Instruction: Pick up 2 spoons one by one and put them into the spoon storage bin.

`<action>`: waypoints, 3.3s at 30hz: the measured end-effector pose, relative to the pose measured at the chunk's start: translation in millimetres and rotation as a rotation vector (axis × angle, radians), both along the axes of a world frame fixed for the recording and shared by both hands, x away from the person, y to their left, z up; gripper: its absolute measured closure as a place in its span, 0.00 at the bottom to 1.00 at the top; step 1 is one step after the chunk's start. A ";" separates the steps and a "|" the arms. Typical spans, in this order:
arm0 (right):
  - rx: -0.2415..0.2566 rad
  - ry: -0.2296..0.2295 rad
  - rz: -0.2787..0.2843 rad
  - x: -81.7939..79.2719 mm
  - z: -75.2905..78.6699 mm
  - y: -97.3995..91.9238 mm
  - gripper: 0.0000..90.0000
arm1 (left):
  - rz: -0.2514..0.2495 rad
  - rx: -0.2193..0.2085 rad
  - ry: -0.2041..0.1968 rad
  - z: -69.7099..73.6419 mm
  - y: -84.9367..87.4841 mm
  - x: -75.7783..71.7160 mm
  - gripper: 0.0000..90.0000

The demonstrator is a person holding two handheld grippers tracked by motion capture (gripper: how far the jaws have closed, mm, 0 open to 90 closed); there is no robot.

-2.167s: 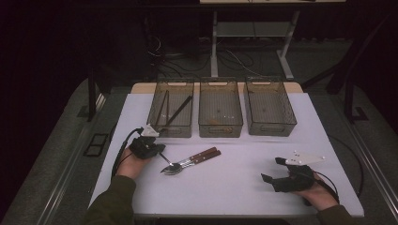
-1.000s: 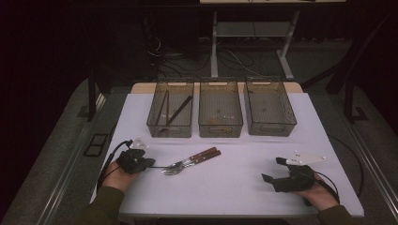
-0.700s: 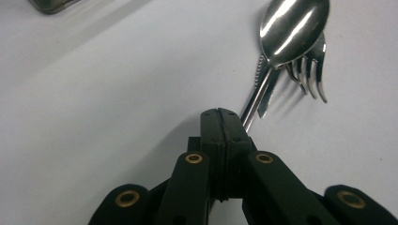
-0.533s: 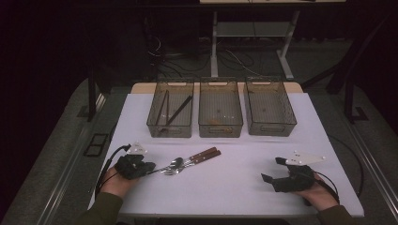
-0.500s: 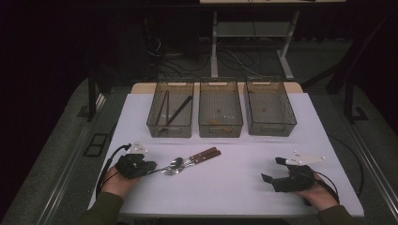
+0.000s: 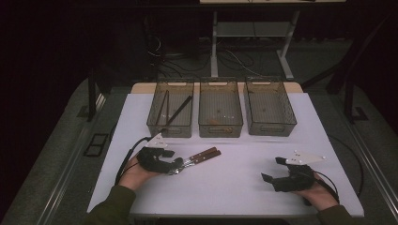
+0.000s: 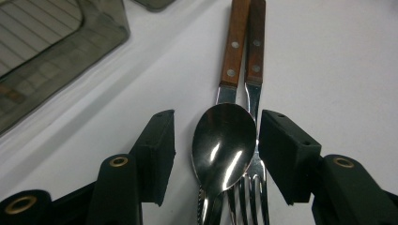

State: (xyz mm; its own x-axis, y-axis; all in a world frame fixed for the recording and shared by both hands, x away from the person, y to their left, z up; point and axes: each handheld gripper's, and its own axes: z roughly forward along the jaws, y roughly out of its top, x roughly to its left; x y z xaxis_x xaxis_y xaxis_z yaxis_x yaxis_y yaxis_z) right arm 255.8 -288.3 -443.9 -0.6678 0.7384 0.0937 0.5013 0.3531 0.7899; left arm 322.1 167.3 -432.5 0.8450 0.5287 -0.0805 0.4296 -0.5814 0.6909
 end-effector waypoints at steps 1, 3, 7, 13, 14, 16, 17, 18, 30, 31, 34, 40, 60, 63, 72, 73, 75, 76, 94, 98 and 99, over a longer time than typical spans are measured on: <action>-0.001 0.000 0.001 -0.1 0.1 0.0 0.16 | 0.000 0.004 0.000 -0.6 0.1 0.2 0.51; -0.001 0.000 0.001 -0.2 0.0 0.2 0.16 | 0.001 0.007 0.001 -1.5 0.4 1.1 0.52; -0.003 -0.004 0.005 0.1 -0.1 1.2 0.16 | -0.014 0.022 -0.001 -4.4 -1.9 2.1 0.52; -0.002 -0.003 0.004 0.2 -0.1 1.2 0.16 | -0.040 0.055 0.005 -7.7 -5.7 1.6 0.53; -0.002 -0.002 0.004 0.2 -0.1 1.2 0.16 | -0.046 0.066 0.006 -8.4 -6.7 1.2 0.54; -0.002 -0.003 0.004 0.3 -0.1 1.2 0.16 | -0.060 0.065 0.005 -9.1 -7.4 1.8 0.56; -0.002 -0.004 0.004 0.3 0.0 1.2 0.16 | -0.059 0.065 0.001 -9.0 -7.6 1.7 0.56; -0.001 -0.004 0.004 0.2 0.0 1.3 0.16 | -0.059 0.064 0.003 -9.0 -7.4 1.8 0.57; -0.001 -0.004 0.005 0.8 -0.1 1.2 0.16 | -0.064 0.069 -0.001 -8.4 -6.4 2.3 0.59; -0.001 -0.005 0.006 0.8 -0.1 1.3 0.16 | -0.054 0.067 0.004 -8.5 -6.7 1.4 0.60; -0.001 -0.005 0.007 0.8 -0.1 1.4 0.16 | -0.049 0.067 0.003 -8.4 -6.4 1.5 0.60; -0.002 -0.003 0.006 0.9 -0.2 1.2 0.16 | -0.034 0.036 -0.005 -4.2 -3.7 3.0 0.60; 0.001 0.001 0.001 0.7 -0.3 0.5 0.16 | 0.041 -0.088 -0.079 26.8 -1.3 10.9 0.61; 0.001 0.000 0.001 0.9 -0.3 0.1 0.16 | 0.046 -0.100 -0.088 30.3 -2.2 13.0 0.61; 0.002 -0.001 0.002 1.0 -0.4 -0.1 0.16 | 0.055 -0.136 -0.116 44.1 -4.9 18.1 0.61; 0.002 0.000 0.001 1.0 -0.4 -0.1 0.16 | 0.057 -0.139 -0.124 46.4 -5.1 18.8 0.61; 0.003 0.001 0.001 0.9 -0.4 -0.2 0.16 | 0.065 -0.158 -0.129 51.1 -6.1 20.6 0.61; 0.003 0.001 0.001 0.9 -0.4 -0.2 0.16 | 0.068 -0.163 -0.133 53.8 -6.7 21.8 0.61; 0.017 0.002 0.004 1.6 -0.3 0.7 0.16 | 0.102 -0.273 -0.158 101.8 -55.1 72.0 0.61; 0.014 -0.001 0.006 2.7 -0.9 0.1 0.16 | 0.100 -0.277 -0.171 111.8 -68.5 87.4 0.61; 0.014 -0.001 0.006 3.0 -1.0 -0.1 0.16 | 0.102 -0.281 -0.173 114.4 -71.8 91.2 0.61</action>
State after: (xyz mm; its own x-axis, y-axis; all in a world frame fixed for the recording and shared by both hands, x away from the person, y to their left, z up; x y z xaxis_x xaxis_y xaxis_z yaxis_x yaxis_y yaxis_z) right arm 258.8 -288.4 -444.9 -0.6721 0.7332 0.1032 0.4984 0.3449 0.7954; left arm 413.4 95.5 -318.1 0.8029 0.5885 -0.0949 0.3378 -0.3181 0.8858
